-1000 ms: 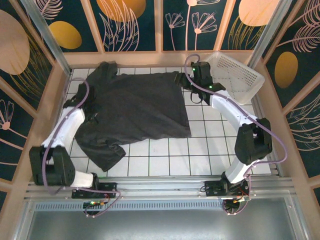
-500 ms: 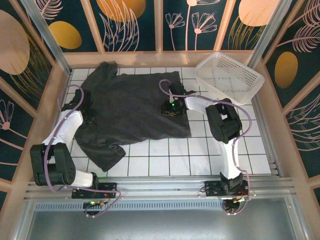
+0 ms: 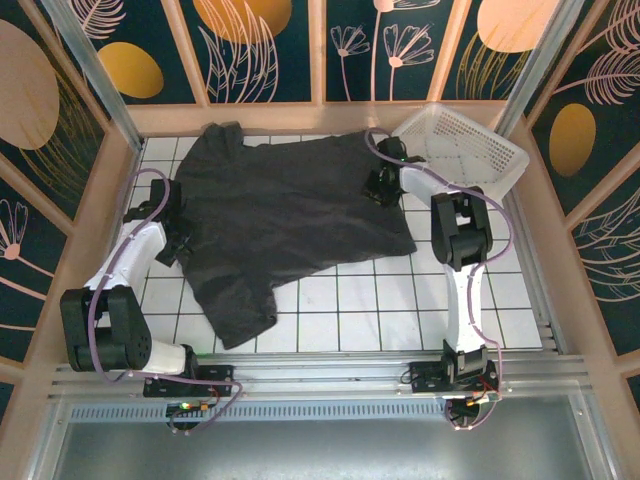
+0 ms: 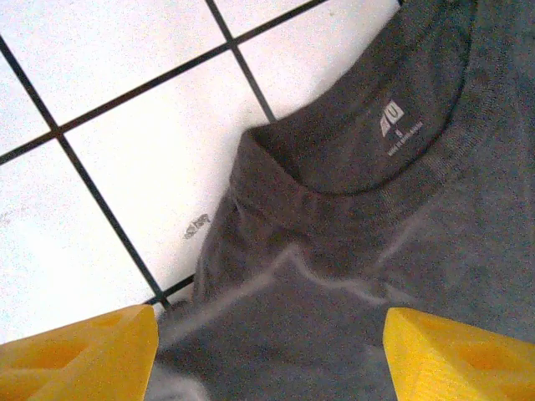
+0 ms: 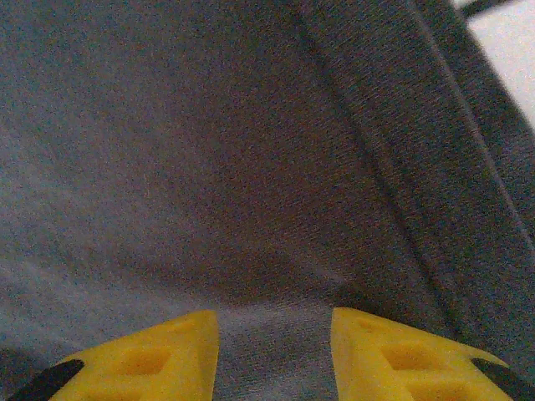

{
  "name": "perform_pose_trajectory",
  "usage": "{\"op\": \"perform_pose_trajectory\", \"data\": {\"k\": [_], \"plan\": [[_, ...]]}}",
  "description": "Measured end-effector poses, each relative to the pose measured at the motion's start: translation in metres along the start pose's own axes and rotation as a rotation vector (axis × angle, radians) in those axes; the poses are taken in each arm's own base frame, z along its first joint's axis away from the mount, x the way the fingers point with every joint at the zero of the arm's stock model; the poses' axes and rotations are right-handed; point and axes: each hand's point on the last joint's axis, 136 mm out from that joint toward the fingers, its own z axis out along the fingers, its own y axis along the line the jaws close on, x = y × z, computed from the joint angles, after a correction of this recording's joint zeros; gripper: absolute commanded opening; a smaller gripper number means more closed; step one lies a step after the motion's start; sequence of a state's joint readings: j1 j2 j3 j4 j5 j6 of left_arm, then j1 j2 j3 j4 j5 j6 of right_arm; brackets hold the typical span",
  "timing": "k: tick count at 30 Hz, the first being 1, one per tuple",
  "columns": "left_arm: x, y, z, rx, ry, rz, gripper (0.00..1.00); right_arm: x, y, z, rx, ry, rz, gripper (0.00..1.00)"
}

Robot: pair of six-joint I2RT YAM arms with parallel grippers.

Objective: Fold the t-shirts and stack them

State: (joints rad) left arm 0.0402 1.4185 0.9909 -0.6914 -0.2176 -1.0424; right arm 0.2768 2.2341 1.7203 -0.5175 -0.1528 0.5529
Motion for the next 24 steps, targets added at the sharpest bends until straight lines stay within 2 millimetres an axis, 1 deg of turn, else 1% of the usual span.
{"op": "perform_pose_trajectory", "data": {"k": [2, 5, 7, 9, 12, 16, 18, 20, 24], "plan": [[0.007, 0.009, 0.005, -0.021, 0.013, 0.015, 0.65, -0.005, 0.0, -0.003, -0.001, -0.009, 0.003, 0.42], [0.019, 0.027, 0.014, -0.069, 0.041, 0.043, 0.57, -0.001, 0.008, -0.003, -0.014, -0.005, -0.013, 0.42], [0.025, 0.038, 0.019, -0.095, 0.059, 0.056, 0.56, 0.002, 0.015, -0.006, -0.025, -0.004, -0.03, 0.42], [0.03, 0.049, 0.025, -0.118, 0.081, 0.061, 0.56, 0.004, 0.022, -0.012, -0.041, -0.008, -0.046, 0.42], [0.039, 0.06, 0.031, -0.134, 0.114, 0.068, 0.57, 0.004, 0.033, -0.031, -0.074, -0.026, -0.061, 0.43], [0.055, 0.067, 0.038, -0.124, 0.167, 0.072, 0.57, 0.002, 0.04, -0.056, -0.107, -0.06, -0.07, 0.43], [0.06, 0.067, 0.037, -0.104, 0.182, 0.068, 0.56, 0.003, 0.042, -0.064, -0.118, -0.068, -0.072, 0.43], [0.062, 0.065, 0.034, -0.075, 0.187, 0.063, 0.52, 0.006, 0.041, -0.067, -0.121, -0.066, -0.072, 0.43], [0.06, 0.06, 0.027, -0.037, 0.18, 0.053, 0.47, 0.014, 0.036, -0.064, -0.116, -0.043, -0.07, 0.43]]}}
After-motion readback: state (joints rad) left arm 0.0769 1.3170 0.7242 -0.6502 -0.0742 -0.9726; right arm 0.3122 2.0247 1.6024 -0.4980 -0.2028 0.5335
